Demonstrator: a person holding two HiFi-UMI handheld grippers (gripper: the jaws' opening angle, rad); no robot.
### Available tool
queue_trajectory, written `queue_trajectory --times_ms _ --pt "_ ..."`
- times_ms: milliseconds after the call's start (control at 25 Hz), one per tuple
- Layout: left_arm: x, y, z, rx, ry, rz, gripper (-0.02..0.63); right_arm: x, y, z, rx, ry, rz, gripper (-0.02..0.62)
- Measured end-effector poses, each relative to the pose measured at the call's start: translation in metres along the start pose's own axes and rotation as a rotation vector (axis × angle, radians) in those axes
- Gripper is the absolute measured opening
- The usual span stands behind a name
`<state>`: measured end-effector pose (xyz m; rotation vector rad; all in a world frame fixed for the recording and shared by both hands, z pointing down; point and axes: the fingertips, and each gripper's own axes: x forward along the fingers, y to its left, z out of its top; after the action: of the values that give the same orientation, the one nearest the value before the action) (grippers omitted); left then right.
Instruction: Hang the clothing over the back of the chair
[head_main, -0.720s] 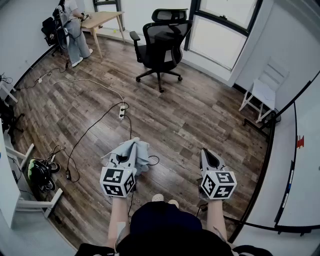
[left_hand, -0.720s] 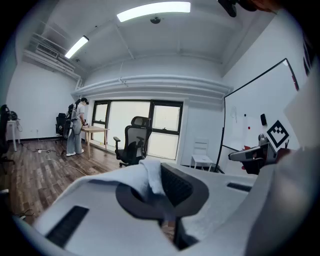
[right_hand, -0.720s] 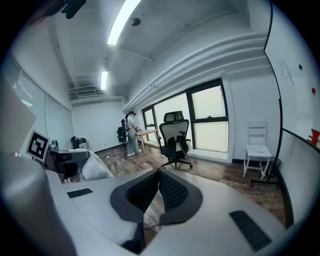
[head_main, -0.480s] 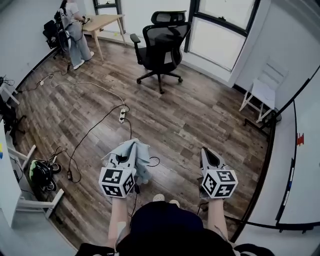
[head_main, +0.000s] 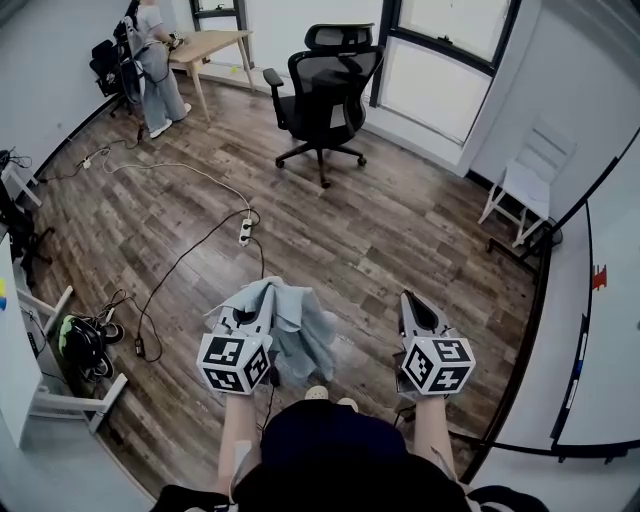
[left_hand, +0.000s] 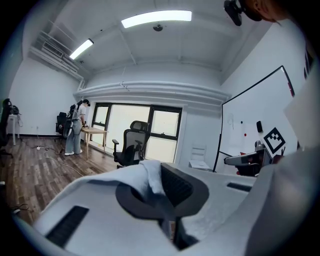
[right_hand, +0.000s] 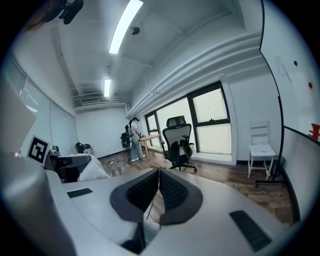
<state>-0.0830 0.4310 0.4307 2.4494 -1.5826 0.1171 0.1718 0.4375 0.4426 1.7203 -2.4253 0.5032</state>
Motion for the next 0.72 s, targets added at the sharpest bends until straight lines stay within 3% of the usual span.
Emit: queue_trajectory --times_ms 720 --pt "-0.021 0.042 -0.011 -0.038 -0.005 0.011 0.014 0.014 0.036 -0.019 -0.013 -0.004 -0.016 0.031"
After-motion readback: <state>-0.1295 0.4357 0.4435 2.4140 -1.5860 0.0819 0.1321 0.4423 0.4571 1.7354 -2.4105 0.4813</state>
